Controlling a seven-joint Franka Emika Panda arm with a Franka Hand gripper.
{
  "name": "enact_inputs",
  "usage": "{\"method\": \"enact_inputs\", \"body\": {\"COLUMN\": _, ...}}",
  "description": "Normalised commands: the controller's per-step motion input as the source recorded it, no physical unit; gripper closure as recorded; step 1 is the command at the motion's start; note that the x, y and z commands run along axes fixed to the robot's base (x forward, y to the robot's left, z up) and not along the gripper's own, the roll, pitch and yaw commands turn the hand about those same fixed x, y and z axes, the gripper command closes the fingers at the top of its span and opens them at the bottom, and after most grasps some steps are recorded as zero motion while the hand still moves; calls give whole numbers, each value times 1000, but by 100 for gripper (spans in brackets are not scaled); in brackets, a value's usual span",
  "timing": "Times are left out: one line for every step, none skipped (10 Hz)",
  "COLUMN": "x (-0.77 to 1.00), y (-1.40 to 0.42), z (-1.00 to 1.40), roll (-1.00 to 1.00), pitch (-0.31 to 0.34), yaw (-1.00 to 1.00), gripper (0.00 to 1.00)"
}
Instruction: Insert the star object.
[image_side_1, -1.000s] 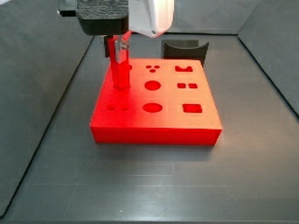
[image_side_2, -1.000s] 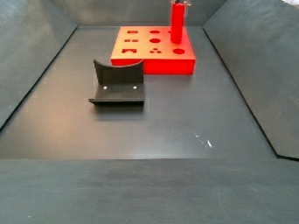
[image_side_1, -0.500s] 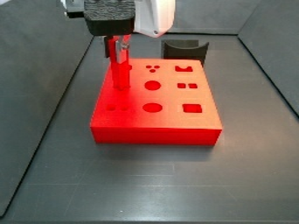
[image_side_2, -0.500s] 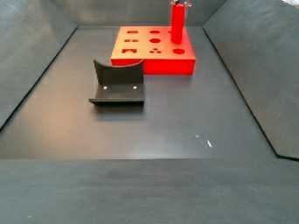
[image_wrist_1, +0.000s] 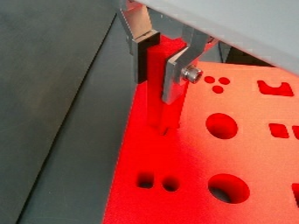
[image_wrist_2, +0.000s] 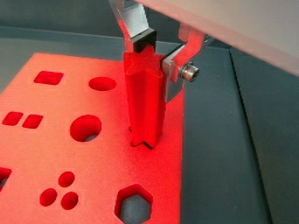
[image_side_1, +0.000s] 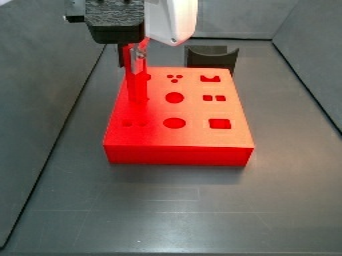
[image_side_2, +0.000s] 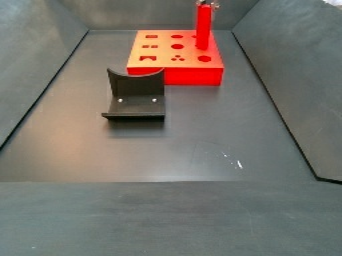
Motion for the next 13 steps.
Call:
{"method": "enact_inputs", "body": {"x": 0, "y": 94, "z": -200, "roll": 41, "pitch": 0, "yaw": 0, "gripper": 100}}
{"method": "enact_inputs", "body": {"x": 0, "y": 0, "z": -166, "roll": 34, "pitch": 0, "yaw": 0, "gripper": 100}}
{"method": "enact_inputs", "body": {"x": 0, "y": 0, "z": -20, "roll": 0, "pitch": 0, "yaw": 0, "gripper": 100}}
{"method": "enact_inputs", "body": {"x": 106, "y": 0, "z": -340, "roll": 0, "pitch": 0, "yaw": 0, "gripper": 100}}
{"method": "enact_inputs", "body": {"x": 163, "y": 0, "z": -451, "roll": 0, "pitch": -30, "yaw": 0, "gripper": 100}}
{"method": "enact_inputs", "body": {"x": 100, "y": 0, "z": -674, "roll": 11, "pitch": -66, "yaw": 0, "gripper": 100}}
{"method": "enact_inputs", "body": {"x": 9, "y": 0, "z": -751, "roll": 31, "pitch": -87, "yaw": 0, "gripper": 100}}
{"method": "enact_inputs", "body": {"x": 0, "y": 0, "z": -729, "roll": 76, "pitch": -61, "yaw": 0, "gripper": 100}}
{"method": "enact_inputs", "body": {"x": 0, "y": -14, "z": -789, "roll": 124, "pitch": -59, "yaw": 0, "gripper": 100}}
{"method": "enact_inputs", "body": {"x": 0, "y": -74, "z": -929, "roll": 110, "pitch": -149, "yaw": 0, "gripper": 100}}
{"method": "enact_inputs", "body": {"x": -17, "y": -31, "z": -911, "roll": 184, "pitch": -106, "yaw": 0, "gripper": 100}}
{"method": "enact_inputs", "body": {"x": 0, "y": -109, "z": -891, "roll": 217, "pitch": -84, "yaw": 0, "gripper": 100}}
{"method": "enact_inputs", "body": {"x": 0, "y": -143, "z": -980, "roll": 80, "pitch": -140, "yaw": 0, "gripper": 100}}
